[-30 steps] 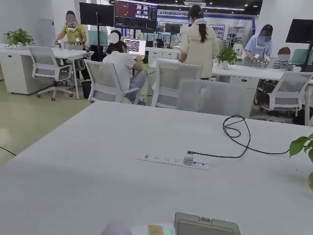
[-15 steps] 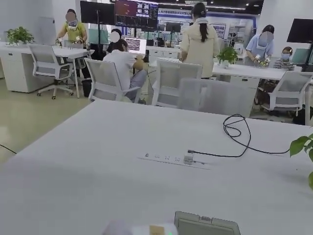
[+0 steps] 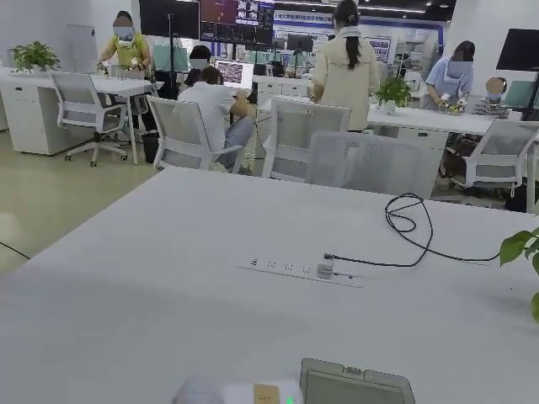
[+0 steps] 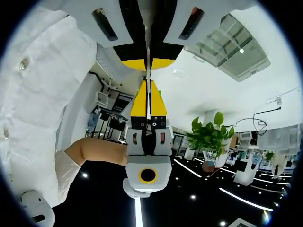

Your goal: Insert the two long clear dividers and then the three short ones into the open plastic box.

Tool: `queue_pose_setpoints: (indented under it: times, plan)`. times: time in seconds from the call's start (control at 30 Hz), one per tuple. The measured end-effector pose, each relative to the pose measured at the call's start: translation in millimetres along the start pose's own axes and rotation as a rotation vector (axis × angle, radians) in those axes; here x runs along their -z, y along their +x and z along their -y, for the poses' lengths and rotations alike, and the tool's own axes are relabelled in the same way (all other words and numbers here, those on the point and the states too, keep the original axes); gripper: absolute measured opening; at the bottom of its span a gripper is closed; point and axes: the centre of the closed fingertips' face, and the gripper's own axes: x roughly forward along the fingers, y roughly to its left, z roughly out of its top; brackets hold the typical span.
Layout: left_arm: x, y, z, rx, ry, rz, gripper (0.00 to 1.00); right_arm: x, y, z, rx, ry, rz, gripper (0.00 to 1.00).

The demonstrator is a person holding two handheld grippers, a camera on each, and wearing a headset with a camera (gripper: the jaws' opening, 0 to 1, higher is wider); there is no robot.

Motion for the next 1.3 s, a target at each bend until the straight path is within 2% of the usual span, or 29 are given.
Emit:
queue_pose_setpoints:
  times: [0.27, 0.53, 0.67, 1.03, 1.17, 1.3]
  plan:
    - [1.3, -1.6, 0.1, -0.011, -0.003, 0.0, 0.0, -2.8, 0.9, 0.2, 0.005, 0.004, 0.009, 0.03]
    - [4.3, -6.0, -5.1, -0.044, -0.009, 0.002, 0.09, 0.0, -11.4, 8.7, 0.019, 0.003, 0.023, 0.03]
    - [6.2, -11.0, -8.5, -0.064, -0.013, 0.005, 0.13, -3.9, -13.6, 10.3, 0.036, 0.005, 0.033, 0.03]
    - [13.7, -28.2, -25.3, -0.145, -0.028, 0.0, 0.25, -13.2, -19.1, 21.6, 0.089, 0.009, 0.061, 0.03]
    - [18.2, -38.0, -36.0, -0.197, -0.05, -0.001, 0.36, -15.4, -21.7, 27.9, 0.109, 0.014, 0.07, 0.03]
    - [21.3, -47.6, -43.0, -0.231, -0.054, 0.003, 0.42, -16.1, -23.3, 35.9, 0.135, 0.019, 0.074, 0.03]
